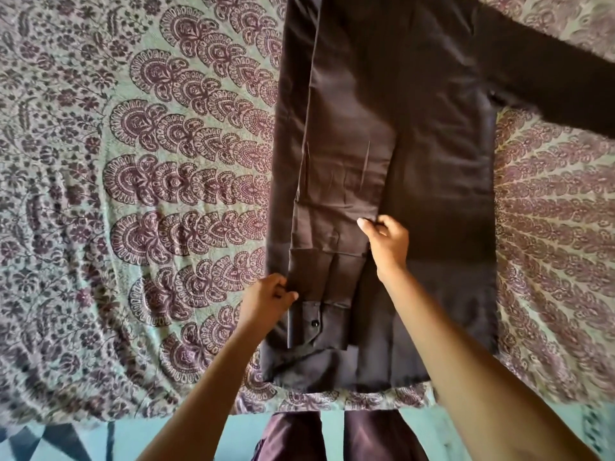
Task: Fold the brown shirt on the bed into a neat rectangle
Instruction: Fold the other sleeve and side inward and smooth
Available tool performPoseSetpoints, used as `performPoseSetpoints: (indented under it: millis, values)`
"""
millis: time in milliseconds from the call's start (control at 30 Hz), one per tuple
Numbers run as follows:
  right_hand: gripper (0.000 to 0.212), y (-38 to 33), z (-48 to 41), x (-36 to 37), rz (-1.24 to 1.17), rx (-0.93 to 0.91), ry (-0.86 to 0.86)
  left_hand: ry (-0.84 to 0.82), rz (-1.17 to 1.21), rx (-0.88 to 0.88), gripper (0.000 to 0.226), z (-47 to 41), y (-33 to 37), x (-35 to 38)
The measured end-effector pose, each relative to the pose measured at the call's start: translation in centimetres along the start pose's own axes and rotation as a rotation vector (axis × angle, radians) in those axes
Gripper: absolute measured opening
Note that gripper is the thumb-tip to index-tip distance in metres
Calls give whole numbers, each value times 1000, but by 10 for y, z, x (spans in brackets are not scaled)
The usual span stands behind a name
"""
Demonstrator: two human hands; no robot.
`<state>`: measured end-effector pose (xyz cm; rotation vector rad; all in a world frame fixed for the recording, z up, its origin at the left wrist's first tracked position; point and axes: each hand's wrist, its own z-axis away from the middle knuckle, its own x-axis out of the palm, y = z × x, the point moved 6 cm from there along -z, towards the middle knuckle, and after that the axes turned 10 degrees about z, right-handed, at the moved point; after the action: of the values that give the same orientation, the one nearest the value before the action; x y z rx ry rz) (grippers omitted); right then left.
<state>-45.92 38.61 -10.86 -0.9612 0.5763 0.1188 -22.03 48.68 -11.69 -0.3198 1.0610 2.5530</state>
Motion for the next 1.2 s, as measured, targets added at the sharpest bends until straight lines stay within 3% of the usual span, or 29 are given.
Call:
performPoseSetpoints:
  millis: [167, 267, 367, 500, 633, 733, 800, 933, 1200]
  values:
    - [22, -13, -4, -16, 241, -70, 152, -79, -119, -26, 37, -7, 11, 4]
    - [29, -27, -11, -26, 252, -135, 237, 25, -52, -47, 33, -17, 29, -12]
    - [24, -60, -28, -25, 348, -337, 305, 163, -43, 7, 20, -41, 70, -34]
    - [23, -112, -54, -4, 405, -609, 258, 218, 64, 100, 14, -102, 142, -50]
    - [24, -147, -92, 23, 511, -739, 126, 269, 186, 214, 10, -164, 219, -64]
    - [36, -169, -119, 51, 612, -893, 100, 433, 230, 319, 17, -207, 274, -85]
    - [46, -179, -135, 73, 683, -978, 54, 449, 233, 358, 19, -239, 301, -90]
    - [59, -191, -167, 99, 872, -973, -25, 401, 220, 415, 24, -287, 343, -89]
    - [61, -207, -199, 115, 1012, -953, 7, 292, 209, 441, 26, -363, 381, -97]
